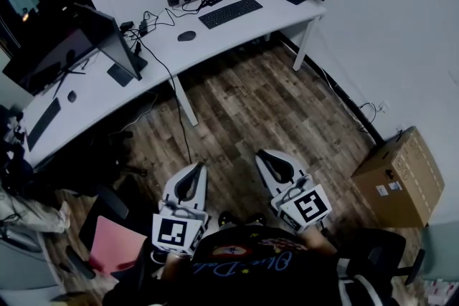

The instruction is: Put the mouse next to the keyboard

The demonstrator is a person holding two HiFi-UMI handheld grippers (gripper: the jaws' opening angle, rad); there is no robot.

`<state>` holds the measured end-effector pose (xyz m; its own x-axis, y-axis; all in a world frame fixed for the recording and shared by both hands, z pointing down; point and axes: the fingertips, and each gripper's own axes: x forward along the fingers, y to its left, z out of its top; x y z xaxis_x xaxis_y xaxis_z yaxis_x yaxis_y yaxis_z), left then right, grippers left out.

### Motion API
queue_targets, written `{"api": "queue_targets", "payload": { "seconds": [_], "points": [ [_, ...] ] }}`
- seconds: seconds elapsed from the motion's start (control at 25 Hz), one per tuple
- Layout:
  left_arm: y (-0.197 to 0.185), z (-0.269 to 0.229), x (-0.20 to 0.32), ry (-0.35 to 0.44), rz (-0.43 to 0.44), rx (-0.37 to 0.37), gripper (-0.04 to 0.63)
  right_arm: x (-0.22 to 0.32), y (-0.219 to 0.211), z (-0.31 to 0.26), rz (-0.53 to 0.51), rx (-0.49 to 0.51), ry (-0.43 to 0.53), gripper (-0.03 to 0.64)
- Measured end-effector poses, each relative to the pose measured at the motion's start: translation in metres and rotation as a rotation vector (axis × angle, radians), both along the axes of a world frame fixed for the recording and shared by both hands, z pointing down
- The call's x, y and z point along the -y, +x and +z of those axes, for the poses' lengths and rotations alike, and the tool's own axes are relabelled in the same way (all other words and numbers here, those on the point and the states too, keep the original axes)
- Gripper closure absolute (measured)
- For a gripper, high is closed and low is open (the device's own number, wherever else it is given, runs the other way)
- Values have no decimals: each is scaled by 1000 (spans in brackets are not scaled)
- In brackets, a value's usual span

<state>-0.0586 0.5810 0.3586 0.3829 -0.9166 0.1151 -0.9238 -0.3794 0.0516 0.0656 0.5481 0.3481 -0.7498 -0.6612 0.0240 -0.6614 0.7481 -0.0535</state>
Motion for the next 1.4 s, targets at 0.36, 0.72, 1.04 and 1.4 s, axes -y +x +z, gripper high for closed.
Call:
{"api": "queue_targets", "payload": {
  "seconds": [0.36, 0.72, 1.04, 1.4],
  "points": [
    [13, 2, 7, -7, -13, 8, 592, 9, 14, 2, -11, -7, -5, 617],
    [49, 4, 14, -11, -21, 20, 592, 19, 51, 2, -8, 12, -14, 511],
    [75, 10, 14, -31, 4, 14, 592, 22, 82, 10, 25, 2, -26, 456],
    [82, 14, 43, -12, 23, 0, 592, 42, 92, 16, 40, -27, -23, 445]
  ]
}}
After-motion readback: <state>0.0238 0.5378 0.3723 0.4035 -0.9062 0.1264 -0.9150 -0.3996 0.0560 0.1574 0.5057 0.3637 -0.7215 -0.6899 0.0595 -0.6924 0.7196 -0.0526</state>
